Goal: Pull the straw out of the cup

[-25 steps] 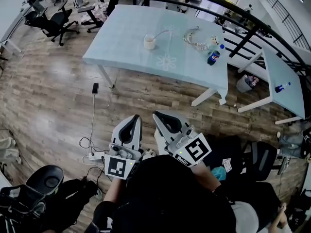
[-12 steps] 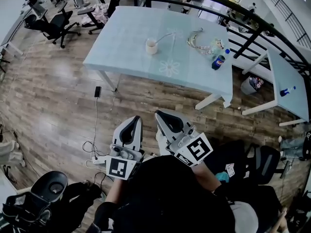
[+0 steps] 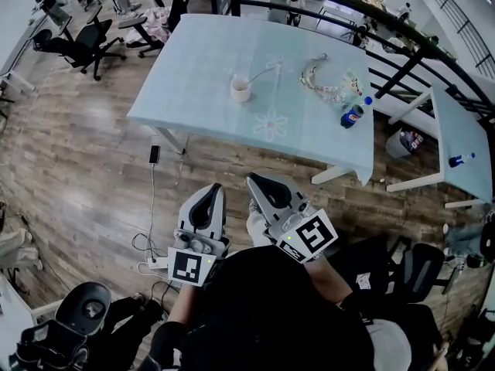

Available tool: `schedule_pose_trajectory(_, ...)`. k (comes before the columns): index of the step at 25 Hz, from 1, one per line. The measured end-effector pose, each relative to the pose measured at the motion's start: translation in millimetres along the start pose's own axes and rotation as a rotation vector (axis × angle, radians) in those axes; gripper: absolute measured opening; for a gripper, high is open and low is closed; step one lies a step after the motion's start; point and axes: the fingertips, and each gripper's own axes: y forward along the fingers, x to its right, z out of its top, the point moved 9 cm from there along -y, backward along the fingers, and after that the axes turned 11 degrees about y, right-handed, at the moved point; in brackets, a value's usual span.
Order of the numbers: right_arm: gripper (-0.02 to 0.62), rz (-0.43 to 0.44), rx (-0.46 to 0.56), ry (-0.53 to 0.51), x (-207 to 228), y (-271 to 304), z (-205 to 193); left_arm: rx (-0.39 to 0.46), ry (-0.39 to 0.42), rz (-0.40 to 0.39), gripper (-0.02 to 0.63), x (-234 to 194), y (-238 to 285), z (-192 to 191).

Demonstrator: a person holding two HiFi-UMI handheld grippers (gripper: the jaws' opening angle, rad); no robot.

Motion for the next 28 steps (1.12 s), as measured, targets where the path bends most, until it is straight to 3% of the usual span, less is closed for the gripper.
schedule_pose_trajectory(13, 0.009, 0.074, -0.01, -0.001, 112, 70, 41, -0.004, 0.036, 0.068, 0.014, -33, 120, -17)
schedule_pose_trajectory(21, 0.009, 0.091, -0.003, 0.013, 151, 88, 54, -0.013, 0.047, 0.067, 0.014, -41, 164, -22)
schedule_pose_trajectory(28, 0.009, 0.058, -0.001, 0.02, 167, 88, 55, -0.016, 0.036, 0.039, 0.014, -42, 183, -29)
